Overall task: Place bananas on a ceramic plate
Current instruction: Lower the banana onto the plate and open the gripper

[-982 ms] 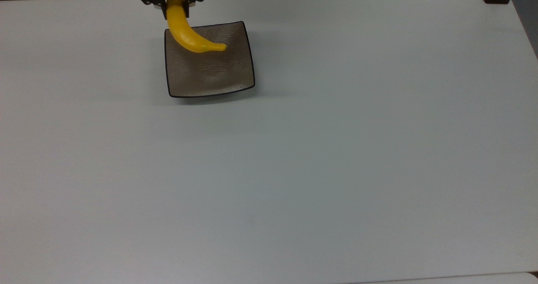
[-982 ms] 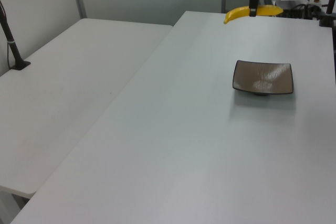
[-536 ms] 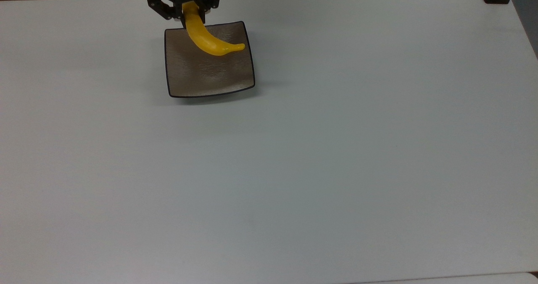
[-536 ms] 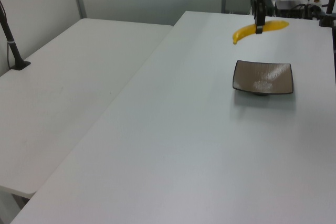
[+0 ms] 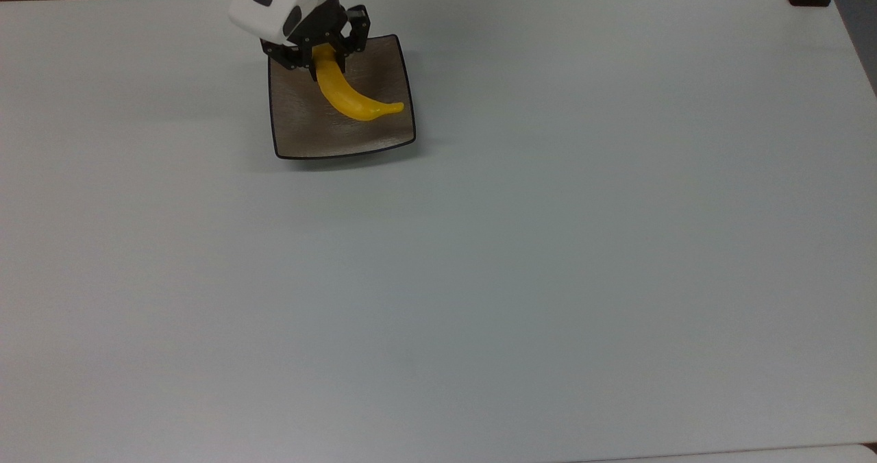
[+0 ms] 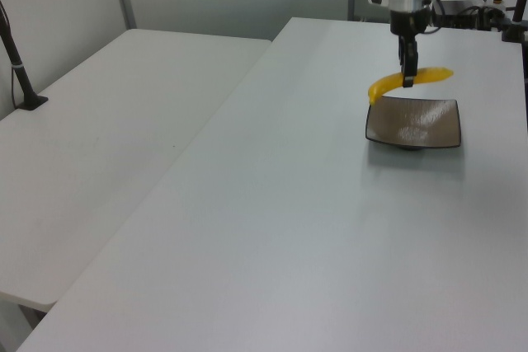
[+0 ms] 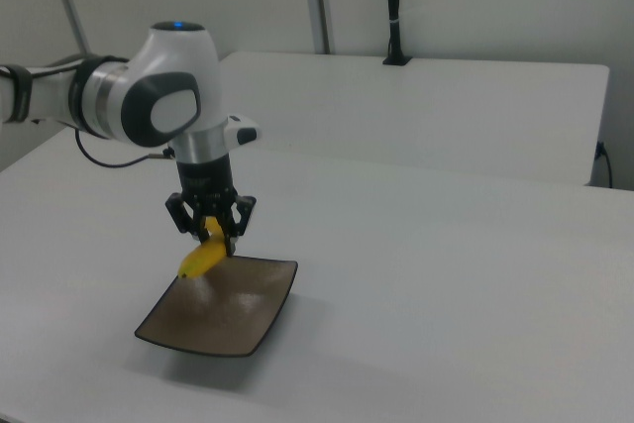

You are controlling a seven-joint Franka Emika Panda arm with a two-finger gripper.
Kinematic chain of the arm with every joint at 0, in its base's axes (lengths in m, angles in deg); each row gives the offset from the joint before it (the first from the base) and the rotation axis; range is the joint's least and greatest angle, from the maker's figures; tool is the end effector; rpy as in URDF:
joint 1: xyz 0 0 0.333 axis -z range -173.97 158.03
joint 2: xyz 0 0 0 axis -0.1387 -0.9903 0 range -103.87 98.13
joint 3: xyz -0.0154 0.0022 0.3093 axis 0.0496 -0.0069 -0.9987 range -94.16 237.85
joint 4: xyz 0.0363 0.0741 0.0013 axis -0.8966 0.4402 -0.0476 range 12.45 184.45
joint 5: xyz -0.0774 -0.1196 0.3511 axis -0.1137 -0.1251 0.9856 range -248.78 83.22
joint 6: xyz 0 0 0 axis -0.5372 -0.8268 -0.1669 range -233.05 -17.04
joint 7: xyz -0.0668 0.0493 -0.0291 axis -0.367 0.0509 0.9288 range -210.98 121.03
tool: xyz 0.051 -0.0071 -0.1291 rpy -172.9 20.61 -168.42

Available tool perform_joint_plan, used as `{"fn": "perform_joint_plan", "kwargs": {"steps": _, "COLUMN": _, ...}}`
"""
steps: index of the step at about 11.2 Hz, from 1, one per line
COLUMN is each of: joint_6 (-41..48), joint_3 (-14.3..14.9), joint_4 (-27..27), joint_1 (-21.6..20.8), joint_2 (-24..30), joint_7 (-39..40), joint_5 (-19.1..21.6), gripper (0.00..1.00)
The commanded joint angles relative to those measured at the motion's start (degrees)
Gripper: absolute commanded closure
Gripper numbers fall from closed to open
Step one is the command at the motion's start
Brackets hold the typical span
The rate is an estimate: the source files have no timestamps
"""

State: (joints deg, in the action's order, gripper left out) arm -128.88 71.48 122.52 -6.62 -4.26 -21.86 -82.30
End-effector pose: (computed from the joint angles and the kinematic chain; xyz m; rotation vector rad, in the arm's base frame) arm 0.5357 -0.0083 0.4105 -3.0579 -0.5923 0.1205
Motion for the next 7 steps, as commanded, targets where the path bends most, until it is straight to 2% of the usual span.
{"fn": "perform_joint_plan", "kwargs": {"steps": 1, "joint_6": -6.7, "joint_3": -0.6, "joint_4": 6.9, "joint_1": 1.0, "joint_2": 1.4, "joint_7": 1.1, "joint_5": 0.3, "gripper": 0.99}}
{"fn": "perform_joint_plan", "kwargs": {"steps": 4, "joint_6": -13.4, "joint_3": -0.6, "joint_4": 11.2, "joint_1": 1.2, "joint_2": 1.1, "joint_7": 1.1, "joint_5": 0.0, "gripper": 0.99}}
{"fn": "perform_joint_plan", "kwargs": {"steps": 7, "joint_6": -15.9, "joint_3": -0.5, "joint_4": 13.3, "joint_1": 1.9, "joint_2": 1.0, "joint_7": 1.2, "joint_5": -0.1, "gripper": 0.97}}
